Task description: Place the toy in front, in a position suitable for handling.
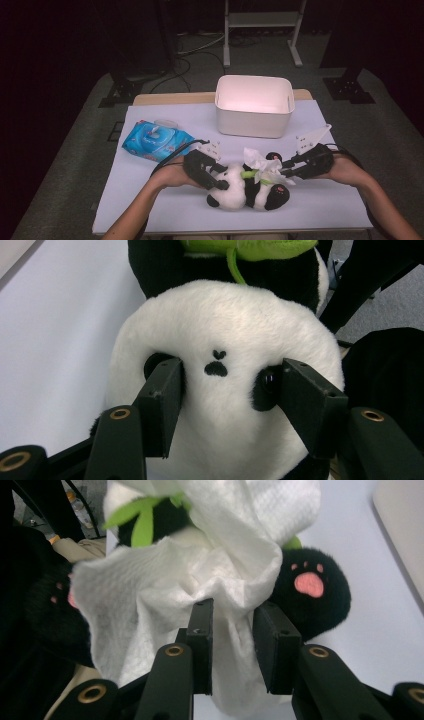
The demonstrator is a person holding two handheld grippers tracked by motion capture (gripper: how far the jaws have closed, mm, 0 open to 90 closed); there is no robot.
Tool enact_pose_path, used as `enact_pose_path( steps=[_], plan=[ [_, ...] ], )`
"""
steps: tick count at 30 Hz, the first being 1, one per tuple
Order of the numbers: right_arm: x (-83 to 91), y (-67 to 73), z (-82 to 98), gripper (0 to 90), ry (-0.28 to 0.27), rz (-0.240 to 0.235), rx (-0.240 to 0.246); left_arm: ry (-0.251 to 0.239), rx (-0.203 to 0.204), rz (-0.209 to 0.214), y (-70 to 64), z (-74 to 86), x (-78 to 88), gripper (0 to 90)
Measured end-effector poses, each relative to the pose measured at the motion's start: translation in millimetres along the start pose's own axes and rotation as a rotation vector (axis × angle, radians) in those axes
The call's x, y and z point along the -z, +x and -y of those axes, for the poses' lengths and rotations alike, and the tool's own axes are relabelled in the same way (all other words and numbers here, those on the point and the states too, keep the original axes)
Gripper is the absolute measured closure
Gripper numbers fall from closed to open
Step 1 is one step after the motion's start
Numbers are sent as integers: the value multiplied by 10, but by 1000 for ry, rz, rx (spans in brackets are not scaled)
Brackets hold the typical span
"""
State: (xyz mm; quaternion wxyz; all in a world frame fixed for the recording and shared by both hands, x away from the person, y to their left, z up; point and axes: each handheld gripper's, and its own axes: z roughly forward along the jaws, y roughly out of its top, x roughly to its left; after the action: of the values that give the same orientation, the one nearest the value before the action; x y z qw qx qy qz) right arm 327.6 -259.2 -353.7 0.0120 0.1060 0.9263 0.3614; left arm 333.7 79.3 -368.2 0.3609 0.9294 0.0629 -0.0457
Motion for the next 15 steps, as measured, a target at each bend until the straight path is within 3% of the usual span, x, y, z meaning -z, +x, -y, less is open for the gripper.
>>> enact_pose_path(
  steps=[7,15],
  plan=[
    [-46,66,-157,728,2,-5,54,-3,0,-2,-17,11,6,420],
    [-102,89,-433,660,-19,12,126,-8,-2,-3,-32,12,5,417]
  ],
)
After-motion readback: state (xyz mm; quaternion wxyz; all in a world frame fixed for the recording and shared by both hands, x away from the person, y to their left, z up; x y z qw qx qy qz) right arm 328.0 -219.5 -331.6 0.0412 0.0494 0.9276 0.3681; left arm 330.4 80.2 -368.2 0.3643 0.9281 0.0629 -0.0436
